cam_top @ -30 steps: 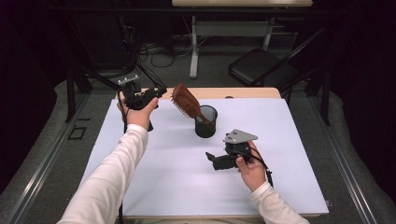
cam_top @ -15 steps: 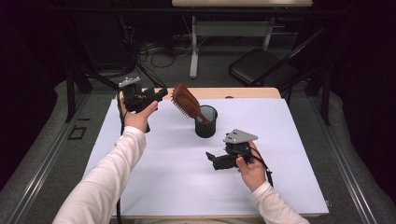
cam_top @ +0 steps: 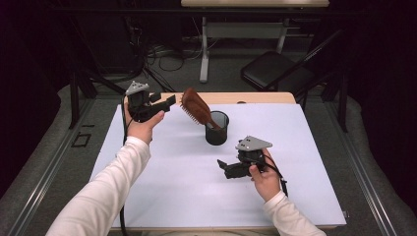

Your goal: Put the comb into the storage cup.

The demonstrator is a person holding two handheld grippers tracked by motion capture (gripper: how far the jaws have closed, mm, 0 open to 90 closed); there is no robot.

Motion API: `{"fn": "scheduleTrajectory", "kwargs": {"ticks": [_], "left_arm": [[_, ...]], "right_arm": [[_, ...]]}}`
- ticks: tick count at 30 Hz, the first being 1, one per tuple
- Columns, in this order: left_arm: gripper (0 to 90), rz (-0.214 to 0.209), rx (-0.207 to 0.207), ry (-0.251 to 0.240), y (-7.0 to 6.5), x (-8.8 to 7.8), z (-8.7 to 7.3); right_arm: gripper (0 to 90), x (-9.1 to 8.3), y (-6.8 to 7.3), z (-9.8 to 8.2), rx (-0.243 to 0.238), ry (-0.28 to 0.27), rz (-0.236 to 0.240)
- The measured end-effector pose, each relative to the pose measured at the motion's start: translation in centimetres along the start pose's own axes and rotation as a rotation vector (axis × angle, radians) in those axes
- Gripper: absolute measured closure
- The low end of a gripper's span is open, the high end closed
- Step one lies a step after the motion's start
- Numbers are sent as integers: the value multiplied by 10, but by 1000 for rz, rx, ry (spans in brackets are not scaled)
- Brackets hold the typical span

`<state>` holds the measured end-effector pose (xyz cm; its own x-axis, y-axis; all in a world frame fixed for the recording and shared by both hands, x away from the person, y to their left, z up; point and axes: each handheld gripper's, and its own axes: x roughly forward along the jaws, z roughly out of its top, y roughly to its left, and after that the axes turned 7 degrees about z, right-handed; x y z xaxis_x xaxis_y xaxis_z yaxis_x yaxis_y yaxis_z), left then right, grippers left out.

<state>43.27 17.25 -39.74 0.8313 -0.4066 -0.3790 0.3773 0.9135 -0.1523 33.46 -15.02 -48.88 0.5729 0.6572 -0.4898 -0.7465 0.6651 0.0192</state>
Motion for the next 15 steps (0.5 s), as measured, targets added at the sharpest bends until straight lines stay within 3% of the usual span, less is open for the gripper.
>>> {"fn": "scheduleTrajectory", "kwargs": {"ticks": [4, 9, 15], "left_arm": [[330, 0, 14, -2, 0, -5, 1], [276, -50, -12, -1, 4, -9, 1], [218, -80, -2, 14, 7, -13, 1]], "right_arm": [[7, 0, 0, 0, 1, 0, -2], [9, -1, -1, 0, 4, -1, -7], [9, -2, -1, 0, 0, 0, -11]]}}
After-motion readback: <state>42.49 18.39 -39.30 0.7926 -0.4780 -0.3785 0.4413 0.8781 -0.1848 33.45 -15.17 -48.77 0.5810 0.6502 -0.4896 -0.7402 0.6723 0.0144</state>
